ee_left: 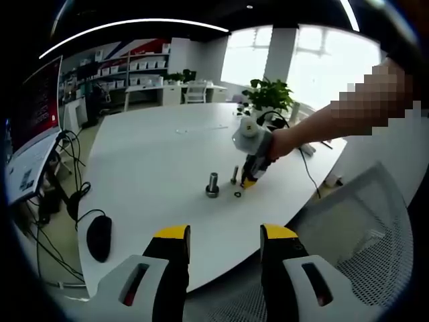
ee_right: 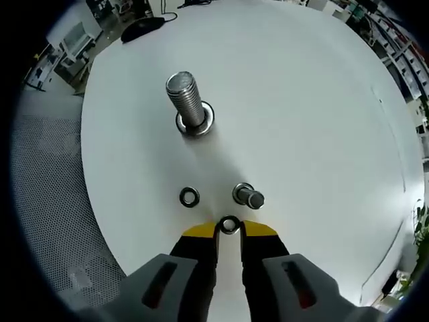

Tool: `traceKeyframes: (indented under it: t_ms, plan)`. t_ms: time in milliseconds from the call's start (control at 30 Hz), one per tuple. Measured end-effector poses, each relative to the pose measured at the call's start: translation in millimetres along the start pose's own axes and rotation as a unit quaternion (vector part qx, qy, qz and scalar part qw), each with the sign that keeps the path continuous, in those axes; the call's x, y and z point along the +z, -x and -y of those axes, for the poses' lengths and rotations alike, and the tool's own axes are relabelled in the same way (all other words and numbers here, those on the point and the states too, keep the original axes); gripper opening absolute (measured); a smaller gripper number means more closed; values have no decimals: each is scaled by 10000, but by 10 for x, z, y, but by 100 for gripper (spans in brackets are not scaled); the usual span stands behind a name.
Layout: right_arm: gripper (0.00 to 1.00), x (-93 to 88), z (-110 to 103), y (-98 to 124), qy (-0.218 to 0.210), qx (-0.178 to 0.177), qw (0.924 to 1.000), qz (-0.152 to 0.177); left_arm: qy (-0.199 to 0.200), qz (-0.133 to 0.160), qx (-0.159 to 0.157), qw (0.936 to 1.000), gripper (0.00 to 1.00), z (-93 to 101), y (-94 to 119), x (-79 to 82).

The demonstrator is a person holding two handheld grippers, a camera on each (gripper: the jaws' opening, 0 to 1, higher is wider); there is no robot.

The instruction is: Place the washer onto the threaded stud by aligning its center hole with the stud, sliding it down to the base, and recovering from edge contact or off-axis alignment until the washer reaches the visible bottom stop.

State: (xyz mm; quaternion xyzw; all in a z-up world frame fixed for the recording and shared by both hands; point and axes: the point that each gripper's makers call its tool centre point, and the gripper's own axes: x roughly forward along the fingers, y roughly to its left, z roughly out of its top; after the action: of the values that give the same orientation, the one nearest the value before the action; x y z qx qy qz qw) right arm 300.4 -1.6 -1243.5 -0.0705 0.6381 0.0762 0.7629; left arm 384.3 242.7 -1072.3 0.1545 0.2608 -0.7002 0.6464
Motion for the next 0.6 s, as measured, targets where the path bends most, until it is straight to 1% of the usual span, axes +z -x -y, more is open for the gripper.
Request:
traceKeyframes:
  t_ms: [67, 100, 167, 267, 367, 400, 433, 500, 600]
  plan:
    - [14, 20, -51, 3, 53, 6, 10000, -44, -1, 1, -6, 10000, 40, 6, 0, 1]
    - [14, 18, -87, 10, 168, -45, 9998, -103, -2, 10, -10, 10000, 40, 8, 0, 4]
    - [14, -16, -71, -4, 189, -122, 9997, -124, 4, -1, -9, 10000, 40, -1, -4, -7]
    - [14, -21, -71, 20, 72, -201, 9998, -28, 6, 2, -14, 10000, 40, -3, -5, -10]
    - [13, -29, -69, 24, -40, -208, 9997, 96, 8, 1, -25, 10000, 40, 7, -2, -2]
    - [13, -2, -69, 32, -65, -206, 9997, 140, 9, -3, -26, 10000, 40, 8, -1, -3]
    - [13, 26, -71, 37, -126, -212, 9996, 165, 8, -9, -28, 10000, 40, 9, 1, -5]
    - [13, 12, -95, 48, -173, -234, 9994, 195, 13, -11, -31, 10000, 40, 9, 2, -6]
    - [13, 6, -71, 46, -255, -246, 9991, 238, 15, 3, -34, 10000, 40, 11, 2, -4]
